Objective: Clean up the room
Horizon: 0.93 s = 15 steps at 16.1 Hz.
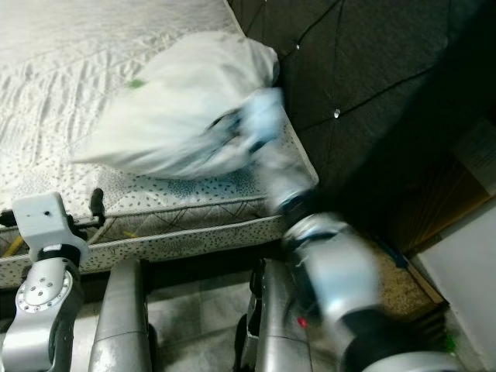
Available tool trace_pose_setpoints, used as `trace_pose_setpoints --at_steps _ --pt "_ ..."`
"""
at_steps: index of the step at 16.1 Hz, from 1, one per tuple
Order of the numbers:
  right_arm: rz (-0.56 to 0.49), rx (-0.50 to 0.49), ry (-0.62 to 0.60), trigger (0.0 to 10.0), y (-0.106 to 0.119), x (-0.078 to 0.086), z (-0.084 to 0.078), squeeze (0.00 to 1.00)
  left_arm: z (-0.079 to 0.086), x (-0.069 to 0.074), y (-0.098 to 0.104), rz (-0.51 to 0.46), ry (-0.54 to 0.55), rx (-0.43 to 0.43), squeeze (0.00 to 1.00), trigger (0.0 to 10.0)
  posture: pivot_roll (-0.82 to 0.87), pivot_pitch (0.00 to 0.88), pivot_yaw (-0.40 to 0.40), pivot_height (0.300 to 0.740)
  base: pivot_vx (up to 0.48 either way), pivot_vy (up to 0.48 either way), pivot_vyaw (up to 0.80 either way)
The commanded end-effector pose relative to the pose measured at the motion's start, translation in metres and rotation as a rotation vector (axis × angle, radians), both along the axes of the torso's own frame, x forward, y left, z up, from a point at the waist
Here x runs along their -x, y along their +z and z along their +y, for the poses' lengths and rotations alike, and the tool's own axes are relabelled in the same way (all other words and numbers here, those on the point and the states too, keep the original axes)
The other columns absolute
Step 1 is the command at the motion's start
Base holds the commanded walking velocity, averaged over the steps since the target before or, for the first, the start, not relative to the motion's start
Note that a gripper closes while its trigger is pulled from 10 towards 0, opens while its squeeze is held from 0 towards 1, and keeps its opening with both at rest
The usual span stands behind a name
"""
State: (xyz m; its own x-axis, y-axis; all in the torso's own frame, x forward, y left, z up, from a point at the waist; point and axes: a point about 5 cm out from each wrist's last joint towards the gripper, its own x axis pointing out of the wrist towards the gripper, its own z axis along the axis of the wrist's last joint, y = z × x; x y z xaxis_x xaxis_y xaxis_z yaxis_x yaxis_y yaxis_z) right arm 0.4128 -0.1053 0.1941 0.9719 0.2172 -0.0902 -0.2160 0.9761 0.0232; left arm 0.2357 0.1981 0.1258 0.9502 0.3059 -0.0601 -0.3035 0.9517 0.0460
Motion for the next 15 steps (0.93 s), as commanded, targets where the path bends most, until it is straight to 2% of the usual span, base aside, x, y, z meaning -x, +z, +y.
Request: trace_pose_setpoints --at_steps 1,2,4,5,7,8,9,11,12,14,15 --pt "-0.104 -0.009 -0.121 0.0 0.030 -0.008 -0.031 0.00 -0.005 -0.004 -0.001 -0.005 -0.009 0.010 0.00 10.0 0.08 0.000 -0.098 0.508 0.000 0.000 0.00" --pt "-0.128 0.008 -0.181 0.0 0.041 -0.010 -0.054 0.00 -0.008 -0.007 -0.001 -0.009 -0.017 0.013 0.00 10.0 0.07 0.000 -0.101 0.508 0.000 0.000 0.00" --pt "-0.137 0.052 -0.290 0.0 0.045 -0.006 -0.096 0.00 -0.007 -0.008 -0.004 -0.006 -0.013 0.021 0.00 10.0 0.06 0.000 -0.109 0.508 0.000 0.000 0.00" --pt "-0.108 0.082 -0.351 0.0 0.034 0.000 -0.122 0.00 -0.005 -0.005 -0.008 0.003 -0.005 0.021 0.00 10.0 0.06 0.000 -0.120 0.508 0.000 0.000 0.00" --pt "-0.011 0.107 -0.370 0.0 -0.003 0.013 -0.139 0.00 -0.004 -0.001 -0.012 0.013 0.003 0.021 0.00 10.0 0.06 0.000 -0.118 0.508 0.000 0.000 0.00" --pt "0.041 0.109 -0.366 0.0 -0.024 0.020 -0.142 0.00 -0.004 -0.001 -0.013 0.016 0.003 0.023 0.00 10.0 0.05 0.000 -0.116 0.508 0.000 0.000 0.00" --pt "0.115 0.101 -0.328 0.0 -0.053 0.030 -0.135 0.00 -0.006 -0.002 -0.014 0.019 -0.010 0.024 0.00 10.0 0.04 0.000 -0.099 0.508 0.000 0.000 0.00" --pt "0.182 0.068 -0.215 0.0 -0.086 0.041 -0.106 0.00 -0.009 -0.008 -0.012 0.016 -0.035 0.021 0.00 10.0 0.02 0.000 -0.070 0.508 0.000 0.000 0.00" --pt "0.186 0.052 -0.155 0.0 -0.093 0.045 -0.090 0.00 -0.009 -0.010 -0.010 0.011 -0.040 0.018 0.00 10.0 0.02 0.000 -0.061 0.508 0.000 0.000 0.00" --pt "0.161 0.036 -0.094 0.0 -0.090 0.043 -0.072 0.00 -0.008 -0.013 -0.009 0.008 -0.045 0.011 0.00 10.0 0.02 0.000 -0.055 0.508 0.000 0.000 0.00" --pt "0.138 0.037 -0.109 0.0 -0.083 0.039 -0.074 0.00 -0.008 -0.014 -0.009 0.007 -0.045 0.009 0.00 10.0 0.02 0.000 -0.055 0.508 0.000 0.000 0.00"
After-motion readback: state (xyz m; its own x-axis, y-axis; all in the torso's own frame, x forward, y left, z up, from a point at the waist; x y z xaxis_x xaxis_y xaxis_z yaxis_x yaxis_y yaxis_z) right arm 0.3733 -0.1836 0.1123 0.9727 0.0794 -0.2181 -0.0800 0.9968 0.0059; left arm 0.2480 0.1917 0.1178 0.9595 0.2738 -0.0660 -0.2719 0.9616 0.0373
